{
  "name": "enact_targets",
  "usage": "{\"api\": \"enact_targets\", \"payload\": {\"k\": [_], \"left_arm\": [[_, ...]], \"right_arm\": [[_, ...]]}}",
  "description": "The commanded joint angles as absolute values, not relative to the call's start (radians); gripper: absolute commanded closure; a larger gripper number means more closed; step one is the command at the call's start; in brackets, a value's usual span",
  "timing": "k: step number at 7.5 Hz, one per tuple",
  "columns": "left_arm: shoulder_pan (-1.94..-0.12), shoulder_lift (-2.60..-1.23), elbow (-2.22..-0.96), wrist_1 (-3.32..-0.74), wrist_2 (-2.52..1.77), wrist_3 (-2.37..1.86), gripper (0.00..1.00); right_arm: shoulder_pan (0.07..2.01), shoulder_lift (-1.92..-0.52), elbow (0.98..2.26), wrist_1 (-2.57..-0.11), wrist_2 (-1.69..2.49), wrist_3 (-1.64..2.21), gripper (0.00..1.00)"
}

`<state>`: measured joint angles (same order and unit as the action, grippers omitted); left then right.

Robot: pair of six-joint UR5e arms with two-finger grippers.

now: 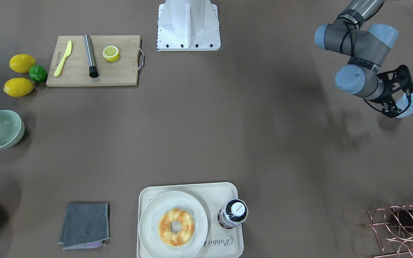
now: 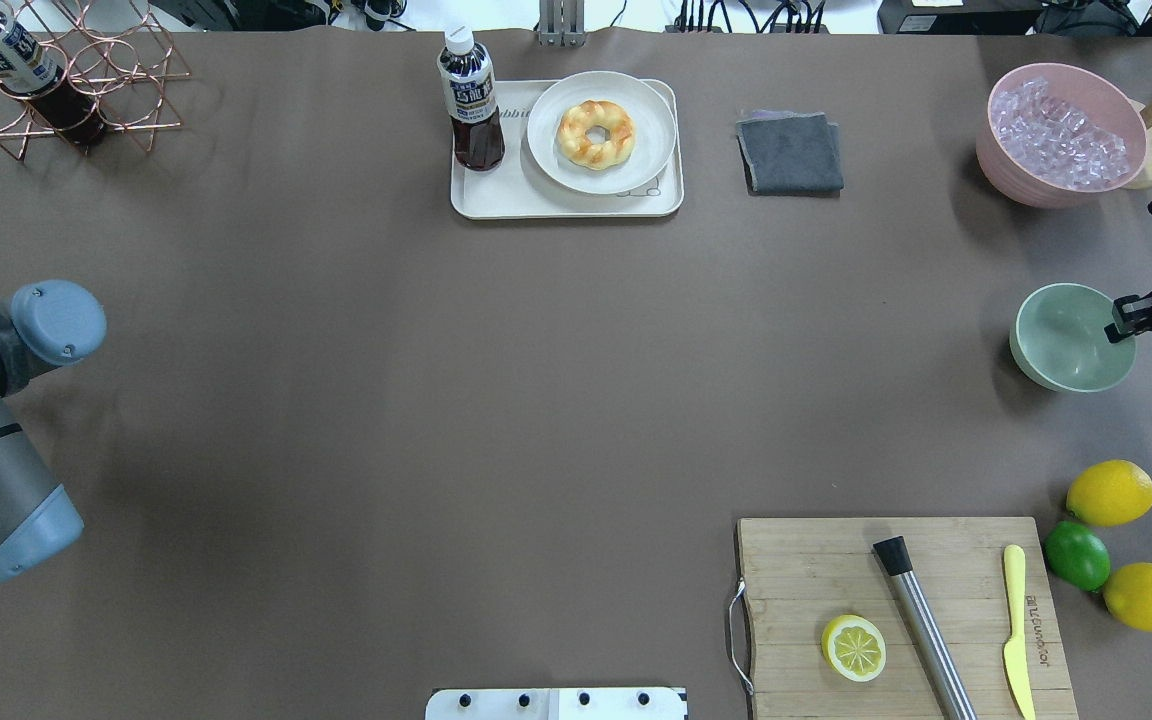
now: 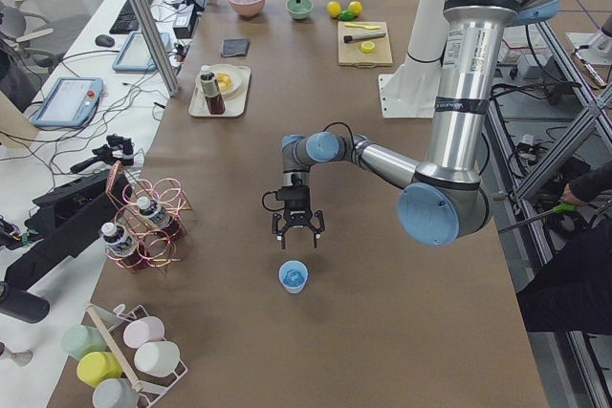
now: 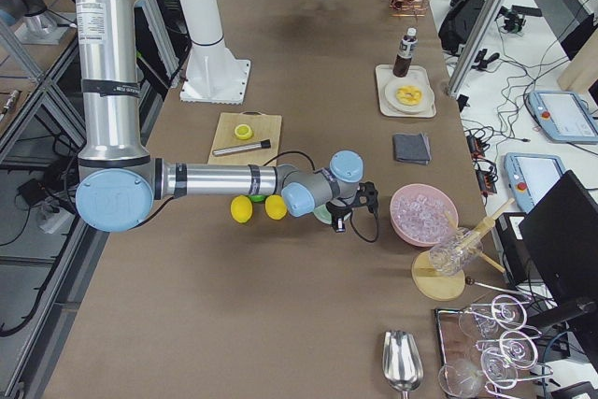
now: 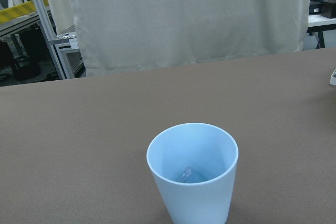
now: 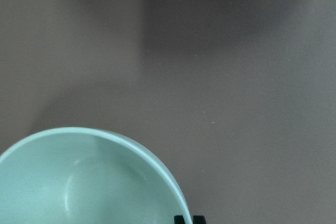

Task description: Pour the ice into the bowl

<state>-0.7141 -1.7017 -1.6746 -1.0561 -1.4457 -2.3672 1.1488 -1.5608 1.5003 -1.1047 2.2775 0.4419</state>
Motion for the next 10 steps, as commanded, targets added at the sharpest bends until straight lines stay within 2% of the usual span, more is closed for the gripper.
{"api": "enact_targets", "payload": {"k": [1, 3, 6, 10], "left_arm": [[-0.677, -1.706, -1.614, -1.058, -1.445, -2.399, 0.03], [-0.675, -1.710, -1.542, -1.080, -1.445, -2.395, 0.03], [-0.684, -1.710, -1.511, -1.100, -1.424, -2.381, 0.03], [-0.718, -1.718, -1.508, -1.104, -1.420, -2.341, 0.03]], "right_arm": [[1.147, -1.546, 1.560, -1.144, 2.281, 0.472, 1.00], [1.147, -1.487, 1.656, -1.318, 2.310, 0.471, 1.00], [1.132, -1.280, 1.758, -1.665, 2.304, 0.500, 1.00], [0.971, -1.009, 1.705, -1.775, 2.192, 0.737, 1.00]]}}
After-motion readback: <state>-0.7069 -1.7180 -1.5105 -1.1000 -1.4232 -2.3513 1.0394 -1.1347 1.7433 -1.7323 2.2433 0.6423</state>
